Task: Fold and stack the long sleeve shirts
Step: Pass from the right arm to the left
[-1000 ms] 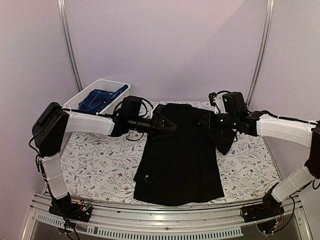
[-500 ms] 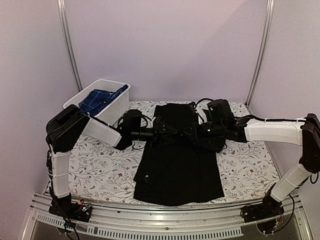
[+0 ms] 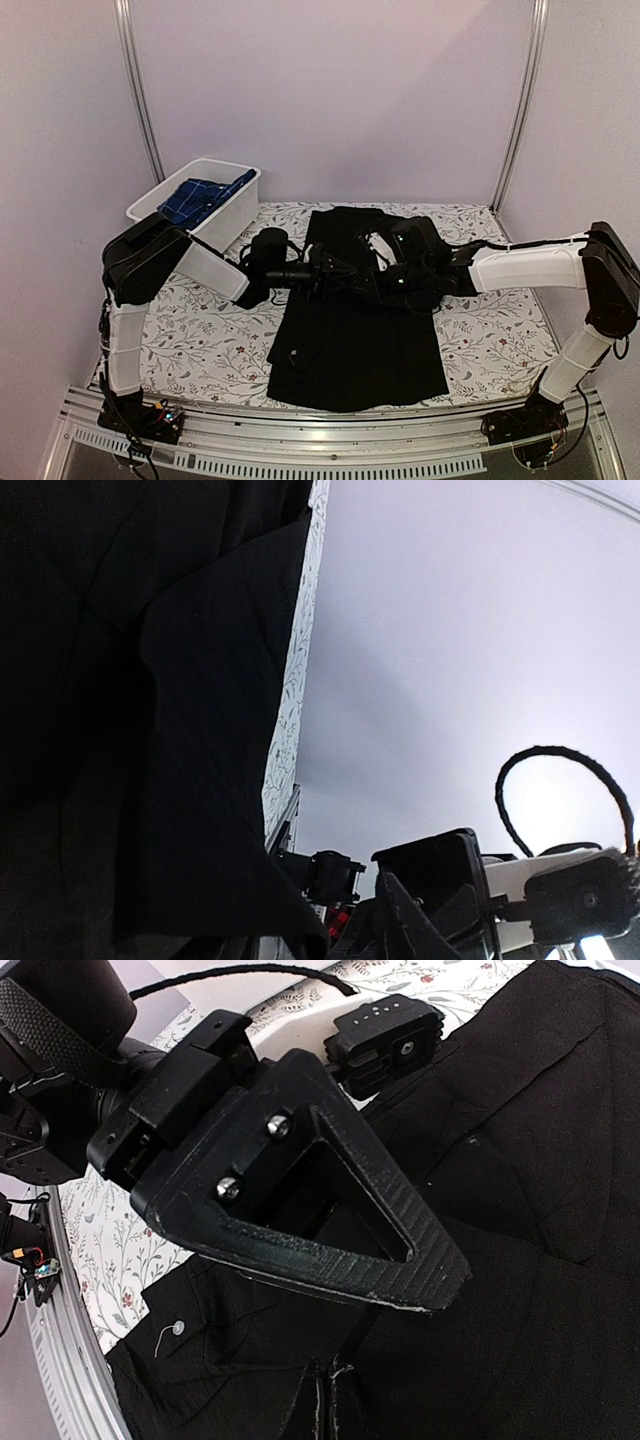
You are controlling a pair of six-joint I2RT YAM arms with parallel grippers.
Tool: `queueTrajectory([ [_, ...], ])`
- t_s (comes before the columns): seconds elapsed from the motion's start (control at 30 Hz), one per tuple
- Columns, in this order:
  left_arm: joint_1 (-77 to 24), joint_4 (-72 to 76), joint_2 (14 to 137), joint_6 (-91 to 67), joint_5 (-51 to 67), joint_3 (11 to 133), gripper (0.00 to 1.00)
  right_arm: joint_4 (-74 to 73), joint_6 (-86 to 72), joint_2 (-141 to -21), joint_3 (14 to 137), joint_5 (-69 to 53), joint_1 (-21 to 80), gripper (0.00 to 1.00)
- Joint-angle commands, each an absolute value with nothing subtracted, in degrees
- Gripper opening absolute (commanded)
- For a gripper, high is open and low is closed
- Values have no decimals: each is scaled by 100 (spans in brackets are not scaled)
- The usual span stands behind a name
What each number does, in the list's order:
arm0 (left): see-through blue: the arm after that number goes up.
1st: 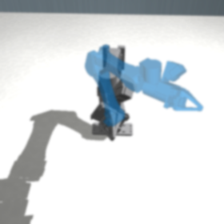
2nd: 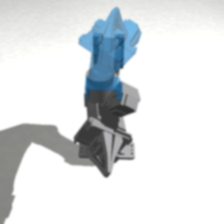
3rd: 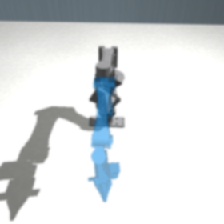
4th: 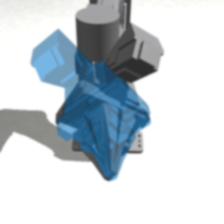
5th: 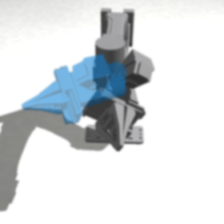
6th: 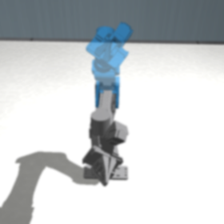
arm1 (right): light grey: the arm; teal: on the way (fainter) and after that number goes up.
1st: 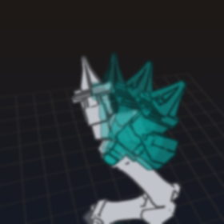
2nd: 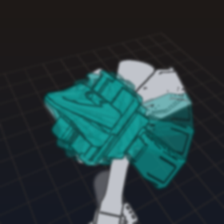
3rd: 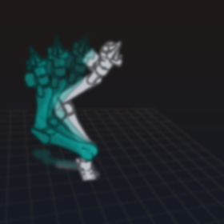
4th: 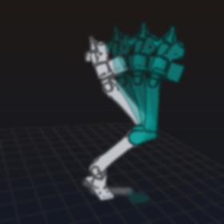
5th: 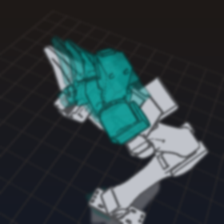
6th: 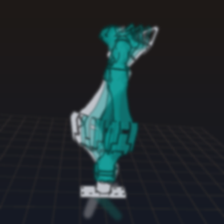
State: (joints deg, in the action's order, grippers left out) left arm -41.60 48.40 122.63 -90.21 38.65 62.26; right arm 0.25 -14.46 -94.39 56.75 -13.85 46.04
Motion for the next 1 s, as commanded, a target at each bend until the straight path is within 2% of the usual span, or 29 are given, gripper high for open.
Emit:
queueTrajectory([
  [0.0, -4264, 4500, 12358, -8828, 3902, 6480, 31, 9, -1284, -9489, 5804, -1236, 4641, 0],
  [0.17, -4256, 4174, 12274, -8527, 3976, 6565, 0, 9, -1283, -9382, 5764, -1193, 4641, 2],
  [0.2, -4250, 4066, 12239, -8404, 3981, 6603, 0, 9, -1298, -9337, 5757, -1152, 4645, 9],
  [0.33, -4200, 3199, 11959, -7615, 3909, 6906, 0, -272, -1383, -9066, 5797, -885, 4624, 53],
  [0.37, -4179, 2937, 11899, -7349, 3877, 7044, 0, -347, -1445, -8934, 5819, -820, 4591, 60],
  [0.43, -4138, 2188, 11793, -6795, 3815, 7396, 0, -526, -1578, -8732, 5852, -708, 4460, 67],
  [0.53, -4107, 1282, 11734, -6001, 3679, 8027, 0, -1118, -1943, -8330, 5850, -212, 4211, 70],
  [0.7, -4079, 63, 11847, -4794, 3264, 9137, 0, -2572, -2827, -7822, 5530, 469, 4032, 67],
  [0.97, -4069, -749, 12177, -3779, 3109, 10247, 0, -3510, -4681, -6746, 3927, 538, 4859, 61],
])
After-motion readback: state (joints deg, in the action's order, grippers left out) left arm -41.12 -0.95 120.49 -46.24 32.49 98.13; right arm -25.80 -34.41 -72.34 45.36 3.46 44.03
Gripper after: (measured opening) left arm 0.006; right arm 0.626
